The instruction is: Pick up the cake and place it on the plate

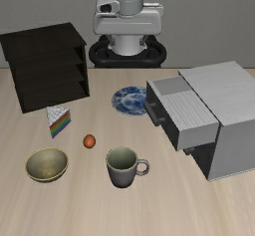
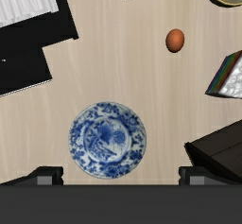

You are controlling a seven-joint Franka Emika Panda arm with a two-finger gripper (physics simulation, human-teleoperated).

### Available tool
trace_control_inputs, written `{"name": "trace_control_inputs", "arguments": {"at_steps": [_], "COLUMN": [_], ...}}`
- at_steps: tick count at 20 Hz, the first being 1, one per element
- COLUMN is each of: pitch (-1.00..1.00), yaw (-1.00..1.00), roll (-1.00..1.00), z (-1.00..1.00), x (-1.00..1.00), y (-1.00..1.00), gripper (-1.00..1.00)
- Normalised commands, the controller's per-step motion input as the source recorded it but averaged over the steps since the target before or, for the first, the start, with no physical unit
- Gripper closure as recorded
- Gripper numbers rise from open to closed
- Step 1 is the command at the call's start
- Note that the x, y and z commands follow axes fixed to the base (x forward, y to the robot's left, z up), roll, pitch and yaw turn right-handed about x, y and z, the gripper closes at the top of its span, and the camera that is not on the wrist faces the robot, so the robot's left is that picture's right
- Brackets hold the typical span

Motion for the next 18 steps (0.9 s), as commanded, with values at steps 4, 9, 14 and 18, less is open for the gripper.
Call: {"name": "trace_control_inputs", "arguments": {"at_steps": [4, 9, 14, 18], "pitch": [0.00, 0.00, 0.00, 0.00], "yaw": [0.00, 0.00, 0.00, 0.00], "roll": [0.00, 0.00, 0.00, 0.00], "z": [0.00, 0.00, 0.00, 0.00], "x": [0.00, 0.00, 0.00, 0.00], "y": [-1.00, -1.00, -1.00, -1.00], "gripper": [-1.00, -1.00, -1.00, -1.00]}}
